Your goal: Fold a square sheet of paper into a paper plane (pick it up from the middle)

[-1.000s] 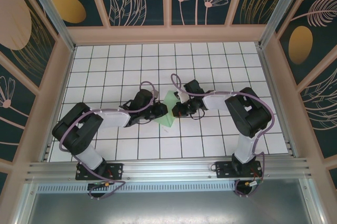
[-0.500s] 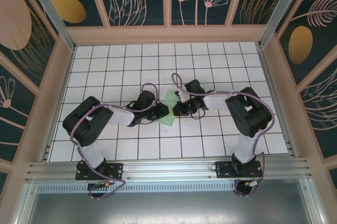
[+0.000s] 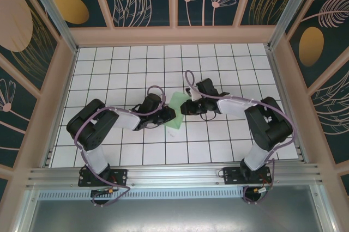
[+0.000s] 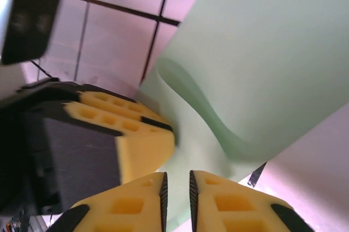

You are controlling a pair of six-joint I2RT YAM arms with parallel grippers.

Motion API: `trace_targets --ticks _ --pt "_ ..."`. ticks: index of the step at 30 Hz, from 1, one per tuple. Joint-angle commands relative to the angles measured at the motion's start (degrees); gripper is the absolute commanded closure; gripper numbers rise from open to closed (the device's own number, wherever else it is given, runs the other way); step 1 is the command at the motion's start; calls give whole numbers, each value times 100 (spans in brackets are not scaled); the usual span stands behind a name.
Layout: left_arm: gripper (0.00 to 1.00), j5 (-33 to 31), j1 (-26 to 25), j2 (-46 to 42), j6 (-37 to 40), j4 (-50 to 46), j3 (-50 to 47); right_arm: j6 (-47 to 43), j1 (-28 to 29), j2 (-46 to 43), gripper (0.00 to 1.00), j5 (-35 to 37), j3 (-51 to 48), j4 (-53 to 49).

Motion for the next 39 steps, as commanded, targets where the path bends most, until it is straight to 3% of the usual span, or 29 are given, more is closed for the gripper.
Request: trace_targets --ticks 1,3,8,12,39 --pt "83 -96 -17 207 110 -168 39 270 -19 -277 75 78 -203 32" --pt "83 -83 -17 216 115 -172 49 384 29 -310 76 83 -296 32" --pt "83 -79 -10 212 134 -208 65 567 378 -294 90 -494 -365 288" --pt "83 -72 -15 212 133 -222 71 790 664 -226 95 -425 -391 332" --pt "83 -114 -17 148 155 -230 26 881 721 339 97 -142 -679 417"
